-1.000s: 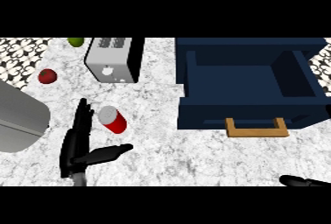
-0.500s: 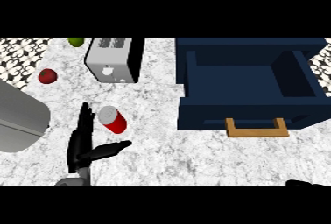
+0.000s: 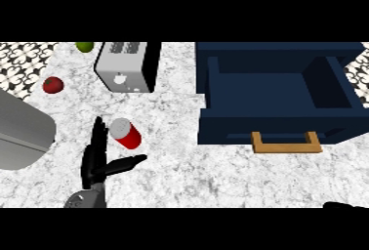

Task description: Pick up the can, place it into the drawer and close the drawer

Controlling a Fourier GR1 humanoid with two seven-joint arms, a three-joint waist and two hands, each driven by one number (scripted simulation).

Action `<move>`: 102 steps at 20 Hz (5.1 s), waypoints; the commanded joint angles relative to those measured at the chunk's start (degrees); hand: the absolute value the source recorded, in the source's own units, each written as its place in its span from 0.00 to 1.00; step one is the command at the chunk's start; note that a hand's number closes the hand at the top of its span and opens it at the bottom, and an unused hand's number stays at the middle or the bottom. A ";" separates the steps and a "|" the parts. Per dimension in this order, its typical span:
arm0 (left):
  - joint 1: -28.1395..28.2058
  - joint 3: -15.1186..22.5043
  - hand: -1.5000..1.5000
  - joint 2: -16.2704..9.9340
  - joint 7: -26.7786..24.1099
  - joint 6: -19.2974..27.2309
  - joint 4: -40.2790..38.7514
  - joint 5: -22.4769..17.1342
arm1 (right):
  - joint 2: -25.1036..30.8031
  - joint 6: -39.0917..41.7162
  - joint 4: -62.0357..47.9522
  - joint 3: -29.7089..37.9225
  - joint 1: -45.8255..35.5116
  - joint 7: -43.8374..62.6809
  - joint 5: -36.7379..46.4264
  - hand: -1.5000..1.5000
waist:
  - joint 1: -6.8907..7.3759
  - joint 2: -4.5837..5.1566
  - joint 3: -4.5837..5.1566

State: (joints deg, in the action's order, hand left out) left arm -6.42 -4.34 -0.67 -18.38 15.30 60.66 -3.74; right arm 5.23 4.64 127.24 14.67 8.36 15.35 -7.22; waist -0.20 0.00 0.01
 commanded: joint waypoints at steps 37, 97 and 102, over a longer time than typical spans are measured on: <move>-31.59 -8.61 1.00 -3.86 -20.48 -15.76 -44.31 -3.82 | 1.06 3.57 1.65 5.77 -1.64 1.74 -3.92 0.00 | -0.83 0.19 0.03; -84.05 19.36 1.00 0.67 27.03 12.22 -36.46 -19.40 | 4.13 -0.36 0.86 4.82 -11.60 7.54 0.18 0.00 | -4.55 1.02 -0.16; -81.97 22.75 0.00 0.67 23.86 18.33 -38.17 -21.96 | 4.08 -0.62 -1.02 2.93 -12.96 6.64 2.90 0.00 | -5.44 1.40 -0.20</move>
State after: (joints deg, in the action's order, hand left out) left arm -89.54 15.92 -0.01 7.92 30.83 23.91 -23.57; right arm 8.82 4.55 127.92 18.29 -2.53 21.94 -5.70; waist -4.94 1.09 -0.16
